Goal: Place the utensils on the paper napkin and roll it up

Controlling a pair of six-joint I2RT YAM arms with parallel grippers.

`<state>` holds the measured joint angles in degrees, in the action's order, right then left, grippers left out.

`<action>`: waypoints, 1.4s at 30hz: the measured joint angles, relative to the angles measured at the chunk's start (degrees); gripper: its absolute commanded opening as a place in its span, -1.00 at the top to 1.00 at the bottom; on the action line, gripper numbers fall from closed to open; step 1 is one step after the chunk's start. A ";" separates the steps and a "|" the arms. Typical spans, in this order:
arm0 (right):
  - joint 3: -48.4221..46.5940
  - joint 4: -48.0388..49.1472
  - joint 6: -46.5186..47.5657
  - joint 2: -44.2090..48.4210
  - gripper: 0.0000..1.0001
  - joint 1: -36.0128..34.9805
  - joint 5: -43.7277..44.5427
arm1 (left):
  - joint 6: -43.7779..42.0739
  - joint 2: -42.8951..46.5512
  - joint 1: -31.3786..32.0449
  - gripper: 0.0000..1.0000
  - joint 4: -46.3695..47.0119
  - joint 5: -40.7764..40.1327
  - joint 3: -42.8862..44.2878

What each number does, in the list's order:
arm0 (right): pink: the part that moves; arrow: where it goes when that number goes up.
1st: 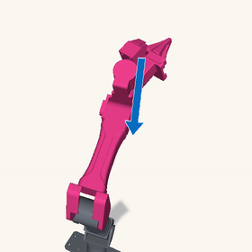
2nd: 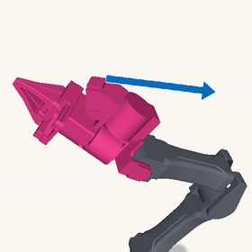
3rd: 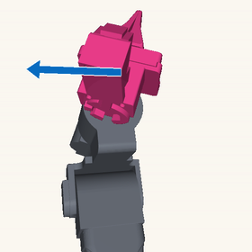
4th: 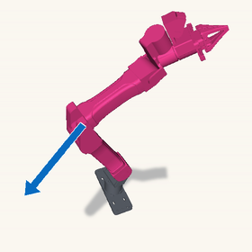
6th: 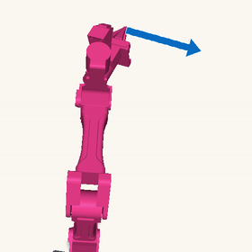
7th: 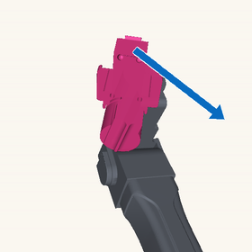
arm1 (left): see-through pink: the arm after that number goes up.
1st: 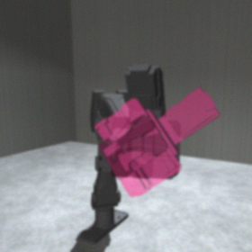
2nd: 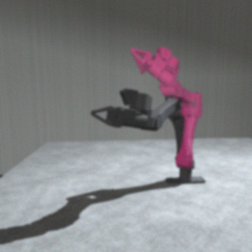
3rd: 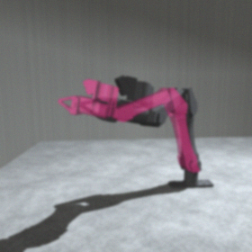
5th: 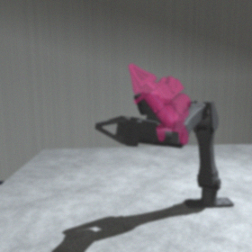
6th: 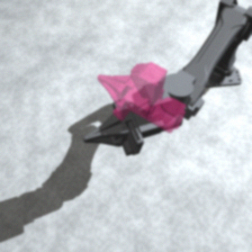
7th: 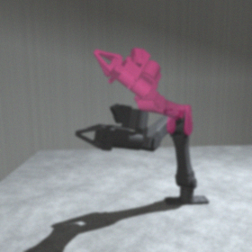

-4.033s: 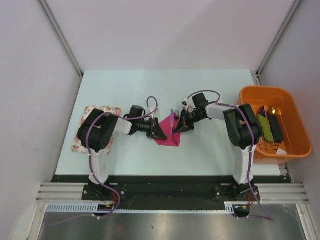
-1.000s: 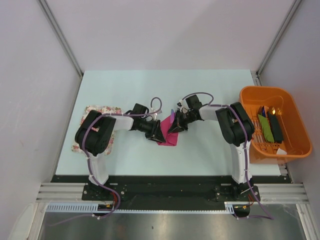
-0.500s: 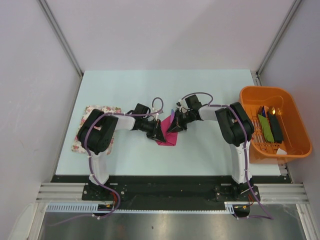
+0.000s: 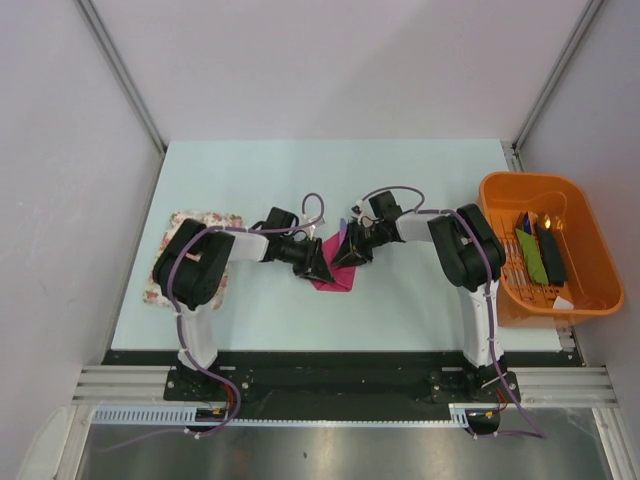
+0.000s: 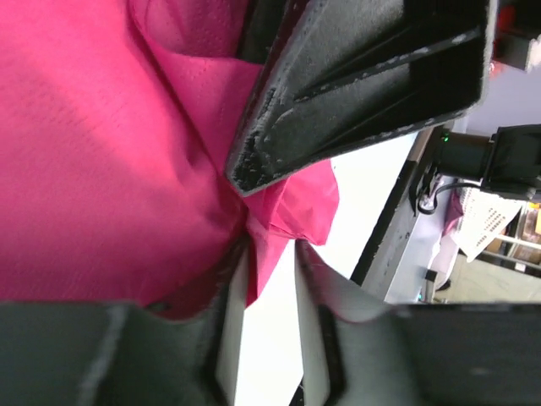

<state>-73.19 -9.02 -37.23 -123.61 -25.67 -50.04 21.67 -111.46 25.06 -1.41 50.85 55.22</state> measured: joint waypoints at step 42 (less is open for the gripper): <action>-0.31 0.15 1.31 0.17 0.42 -0.11 0.07 | 16.41 1.31 -2.64 0.59 13.55 -2.75 0.68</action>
<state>-73.49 -8.86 -35.92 -123.44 -25.78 -49.98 38.09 -110.15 22.41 12.14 48.10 55.90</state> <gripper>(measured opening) 0.290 0.239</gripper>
